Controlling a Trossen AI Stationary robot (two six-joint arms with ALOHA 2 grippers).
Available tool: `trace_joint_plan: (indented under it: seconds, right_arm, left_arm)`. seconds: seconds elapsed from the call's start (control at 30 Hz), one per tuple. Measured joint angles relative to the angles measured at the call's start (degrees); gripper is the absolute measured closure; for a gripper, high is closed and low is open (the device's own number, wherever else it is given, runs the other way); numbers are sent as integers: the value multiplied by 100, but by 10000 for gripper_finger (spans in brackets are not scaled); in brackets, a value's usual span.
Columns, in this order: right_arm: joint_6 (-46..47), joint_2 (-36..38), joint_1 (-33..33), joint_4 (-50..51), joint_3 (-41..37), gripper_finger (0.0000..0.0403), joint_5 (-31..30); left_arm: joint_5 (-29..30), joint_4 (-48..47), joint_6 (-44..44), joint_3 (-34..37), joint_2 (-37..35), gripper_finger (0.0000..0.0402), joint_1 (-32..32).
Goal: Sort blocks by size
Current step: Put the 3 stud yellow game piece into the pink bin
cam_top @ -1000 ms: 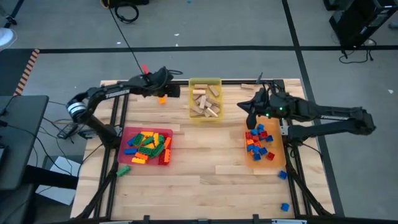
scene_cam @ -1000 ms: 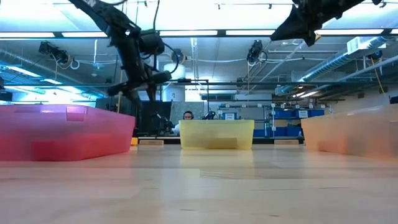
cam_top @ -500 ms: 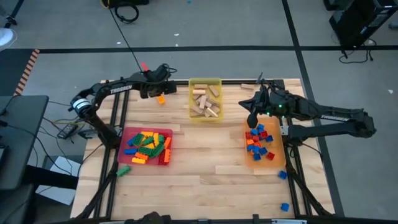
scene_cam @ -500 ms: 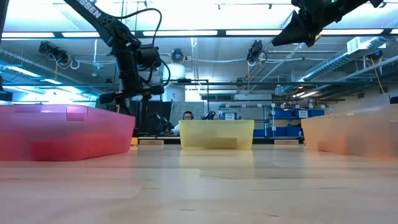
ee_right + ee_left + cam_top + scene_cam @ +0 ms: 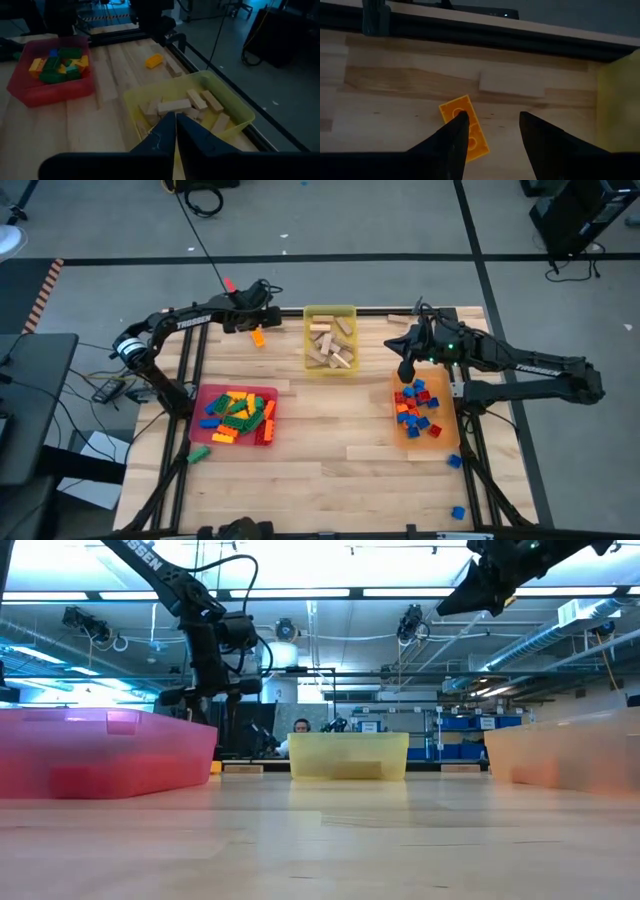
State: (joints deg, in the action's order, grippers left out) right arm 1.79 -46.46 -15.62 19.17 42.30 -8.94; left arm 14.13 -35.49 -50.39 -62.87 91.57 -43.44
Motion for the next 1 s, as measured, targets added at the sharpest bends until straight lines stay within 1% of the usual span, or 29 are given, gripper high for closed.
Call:
trace_joint_plan:
  seconds: [0.3, 0.4, 0.5, 0.6, 0.67, 0.7, 0.8, 0.87, 1.0]
  right_arm:
    - [-165, 0, -50, -21, 0, 385, 10]
    - [-197, 0, -50, -19, 0, 384, 20]
    - [-204, 0, -50, -19, 0, 380, 93]
    - [-203, 0, -50, -16, 0, 377, 154]
    - [-205, 0, -50, -10, 0, 377, 155]
    - [-218, 0, -50, -6, 0, 377, 156]
    - [-302, 0, -50, 1, 0, 380, 156]
    - [-329, 0, -69, 1, 0, 381, 158]
    - [-333, -2, -122, 3, 0, 379, 158]
  left_arm:
    - [-34, -16, 334, 4, 0, 211, -9]
    - [-48, -21, 346, 4, 0, 194, -7]
    - [-48, -29, 342, 4, 0, 167, -7]
    - [-54, -30, -42, 4, 0, 137, -7]
    - [-66, -28, -388, 4, 0, 123, -7]
    - [-43, -24, -412, 4, 0, 118, -7]
    - [316, -51, -552, 7, 35, 113, -7]
    - [340, -162, -808, 9, 123, 113, -9]
    - [270, -272, -969, 11, 464, 116, -7]
